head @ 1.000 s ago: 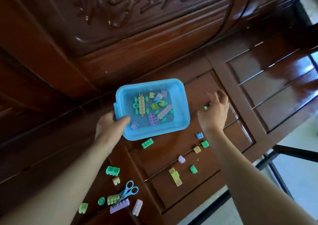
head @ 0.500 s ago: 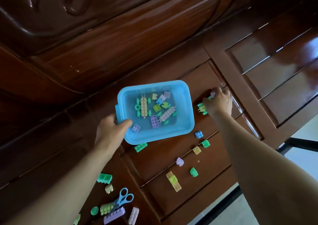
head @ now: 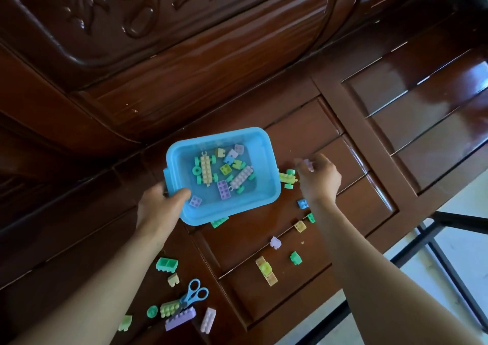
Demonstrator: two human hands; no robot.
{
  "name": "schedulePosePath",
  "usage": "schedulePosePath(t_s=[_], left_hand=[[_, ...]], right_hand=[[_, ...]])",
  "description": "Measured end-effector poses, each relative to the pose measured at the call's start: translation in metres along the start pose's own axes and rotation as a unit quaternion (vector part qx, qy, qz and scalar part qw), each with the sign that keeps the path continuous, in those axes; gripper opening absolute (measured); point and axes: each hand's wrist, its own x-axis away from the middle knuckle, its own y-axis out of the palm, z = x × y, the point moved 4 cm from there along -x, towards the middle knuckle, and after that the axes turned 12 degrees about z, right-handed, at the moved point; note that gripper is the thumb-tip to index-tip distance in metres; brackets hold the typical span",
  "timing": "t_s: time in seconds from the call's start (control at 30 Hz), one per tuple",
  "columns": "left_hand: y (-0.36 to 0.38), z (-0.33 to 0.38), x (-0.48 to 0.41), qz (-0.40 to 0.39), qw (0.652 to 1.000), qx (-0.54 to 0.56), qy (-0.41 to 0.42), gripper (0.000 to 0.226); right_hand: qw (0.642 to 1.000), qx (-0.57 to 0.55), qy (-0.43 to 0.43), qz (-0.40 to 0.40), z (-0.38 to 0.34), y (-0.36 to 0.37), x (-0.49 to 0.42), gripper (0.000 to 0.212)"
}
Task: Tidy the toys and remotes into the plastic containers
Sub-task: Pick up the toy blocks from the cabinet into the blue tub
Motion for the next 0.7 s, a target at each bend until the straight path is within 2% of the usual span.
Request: schedulePosePath(t_s=[0.13, 0.23, 0.3, 0.33, 0.43, 0.5, 0.57, 0.63, 0.7], left_hand=[[-0.005, 0.003, 0.009, -0.001, 1.0, 0.007, -0.008, 0.02], [-0.006, 0.005, 0.016, -0.005, 1.0, 0.007, -0.012, 0.025], [-0.008, 0.004, 0.019, -0.007, 1.0, 0.01, -0.013, 0.025], [-0.008, 0.004, 0.019, -0.007, 1.0, 0.011, -0.012, 0.025], [-0.01, 0.002, 0.019, -0.006, 1.0, 0.011, -0.006, 0.023], [-0.012, 0.0, 0.018, -0.003, 1.0, 0.008, -0.003, 0.023], [-0.013, -0.004, 0.016, 0.0, 1.0, 0.007, -0.005, 0.022], [-0.014, -0.008, 0.013, 0.006, 1.0, 0.007, -0.007, 0.019], [-0.016, -0.012, 0.011, 0.013, 1.0, 0.008, -0.007, 0.014]], right_hand=[[0.992, -0.112, -0.056, -0.013, -0.043, -0.018, 0.026, 0.026], [0.979, -0.119, -0.12, -0.113, -0.069, -0.016, 0.053, 0.021], [0.97, -0.084, -0.16, -0.164, -0.077, -0.015, 0.063, 0.027], [0.97, -0.068, -0.176, -0.152, -0.078, -0.016, 0.063, 0.032], [0.987, -0.041, -0.158, -0.014, -0.065, -0.028, 0.044, 0.022], [0.992, -0.001, -0.125, 0.018, -0.043, -0.027, 0.029, 0.018], [0.988, 0.082, -0.123, -0.033, -0.021, -0.015, 0.022, 0.031], [0.97, 0.163, -0.148, -0.106, -0.003, 0.003, 0.025, 0.047], [0.959, 0.188, -0.16, -0.142, 0.008, 0.017, 0.032, 0.056]])
